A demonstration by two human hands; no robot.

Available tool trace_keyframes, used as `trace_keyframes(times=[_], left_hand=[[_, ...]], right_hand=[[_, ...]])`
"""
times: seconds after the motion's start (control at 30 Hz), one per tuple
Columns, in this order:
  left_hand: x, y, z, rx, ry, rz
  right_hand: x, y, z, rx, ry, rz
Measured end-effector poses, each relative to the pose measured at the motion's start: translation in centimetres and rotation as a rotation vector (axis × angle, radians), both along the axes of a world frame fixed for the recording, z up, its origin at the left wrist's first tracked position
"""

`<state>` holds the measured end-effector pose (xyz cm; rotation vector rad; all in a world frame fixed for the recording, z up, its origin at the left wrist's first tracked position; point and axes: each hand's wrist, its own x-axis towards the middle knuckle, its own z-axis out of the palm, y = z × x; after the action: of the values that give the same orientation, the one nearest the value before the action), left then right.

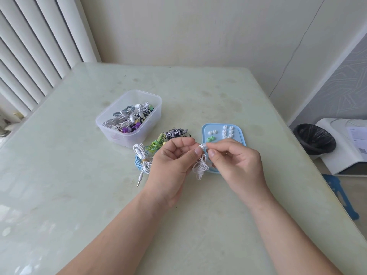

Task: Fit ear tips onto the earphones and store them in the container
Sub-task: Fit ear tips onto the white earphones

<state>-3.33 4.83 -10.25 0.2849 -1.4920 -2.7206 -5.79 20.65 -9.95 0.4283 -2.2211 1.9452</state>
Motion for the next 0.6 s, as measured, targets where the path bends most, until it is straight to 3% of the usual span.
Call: trace_keyframes(times=[0.27,0.37,0.47,0.6], left_hand=[[0.4,0.1,0.3,0.009,-0.003,0.006],[0.5,-0.1,0.7,0.021,-0.007,0.023],[0.5,-0.7,1.7,0.055,-0.001,0.049],[1.0,-1.6,3.2,-0.042,0.011,0.068]], right_hand=[[0.1,-0.1,-0.1,0.134,0.223,-0.034],[0.5,-0.1,0.4,0.054,0.03,-0.013],[0.7,0.1,1.6,-0.036,-0.252,0.16],[1.1,-0.7,3.1,-0.062,-0.372,0.338]])
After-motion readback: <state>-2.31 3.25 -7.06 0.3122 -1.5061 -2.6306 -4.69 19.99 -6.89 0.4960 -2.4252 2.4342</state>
